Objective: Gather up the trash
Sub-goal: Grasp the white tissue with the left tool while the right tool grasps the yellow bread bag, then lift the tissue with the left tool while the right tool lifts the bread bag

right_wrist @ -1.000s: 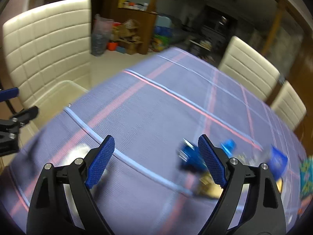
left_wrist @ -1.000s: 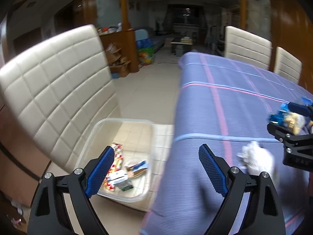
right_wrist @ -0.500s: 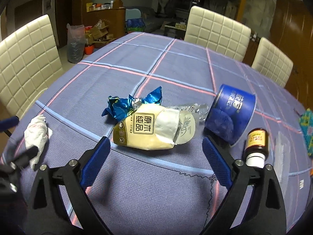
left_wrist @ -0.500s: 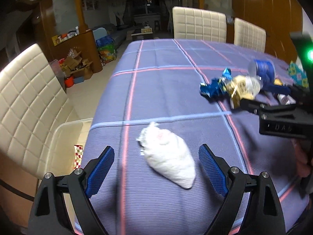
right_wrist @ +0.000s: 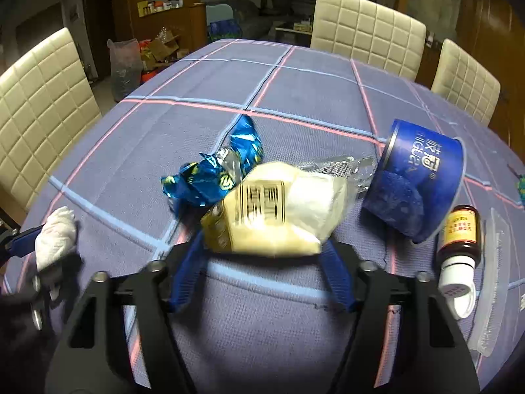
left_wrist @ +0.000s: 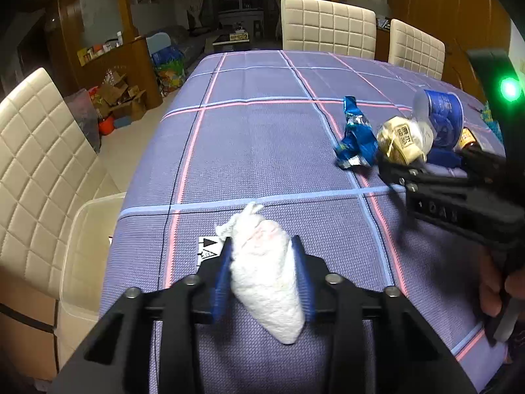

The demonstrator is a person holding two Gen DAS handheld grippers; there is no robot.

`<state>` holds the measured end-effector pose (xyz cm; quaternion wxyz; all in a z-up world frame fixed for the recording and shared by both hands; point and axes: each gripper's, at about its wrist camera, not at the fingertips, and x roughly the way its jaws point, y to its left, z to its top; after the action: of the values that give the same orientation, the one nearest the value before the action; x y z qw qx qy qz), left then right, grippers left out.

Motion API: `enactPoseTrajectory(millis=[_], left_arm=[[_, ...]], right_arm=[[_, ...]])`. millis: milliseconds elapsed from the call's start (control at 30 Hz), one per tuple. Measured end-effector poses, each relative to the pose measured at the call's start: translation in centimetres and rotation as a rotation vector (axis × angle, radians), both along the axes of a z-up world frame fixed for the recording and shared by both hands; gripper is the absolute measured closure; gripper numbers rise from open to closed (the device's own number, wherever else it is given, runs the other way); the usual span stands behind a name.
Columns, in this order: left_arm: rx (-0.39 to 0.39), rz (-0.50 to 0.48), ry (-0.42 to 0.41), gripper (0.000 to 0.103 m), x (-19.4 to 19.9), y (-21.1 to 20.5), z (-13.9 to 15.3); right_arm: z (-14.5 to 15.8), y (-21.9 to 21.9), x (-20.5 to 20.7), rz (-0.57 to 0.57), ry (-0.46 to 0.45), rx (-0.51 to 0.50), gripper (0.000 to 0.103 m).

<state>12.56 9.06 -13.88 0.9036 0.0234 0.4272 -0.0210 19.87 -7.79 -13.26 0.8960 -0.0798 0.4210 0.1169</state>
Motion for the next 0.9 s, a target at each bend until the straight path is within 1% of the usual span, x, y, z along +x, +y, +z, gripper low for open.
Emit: enactPoseTrajectory(millis=[67, 267, 533, 900], left_arm=[[-0.009, -0.001, -0.013, 0.076, -0.1, -0.2, 0.4], [0.033, -0.035, -0.063, 0.077, -0.8, -1.9, 1.4], [0.05, -0.057, -0.062, 0.077, -0.5, -3.1, 1.7], [0.062, -0.075, -0.068, 0.077, -0.4, -3.9, 2.0]], right_arm=[[0.1, -0.3, -0.5, 0.003, 0.005, 0.014, 0.043], [0.6, -0.4, -2.3, 0.026, -0.005, 0.018, 0.043], [1.4, -0.8, -4.0, 0.061, -0.021, 0.022, 0.043], [1.6, -1.2, -4.7, 0.081, -0.029, 0.021, 0.043]])
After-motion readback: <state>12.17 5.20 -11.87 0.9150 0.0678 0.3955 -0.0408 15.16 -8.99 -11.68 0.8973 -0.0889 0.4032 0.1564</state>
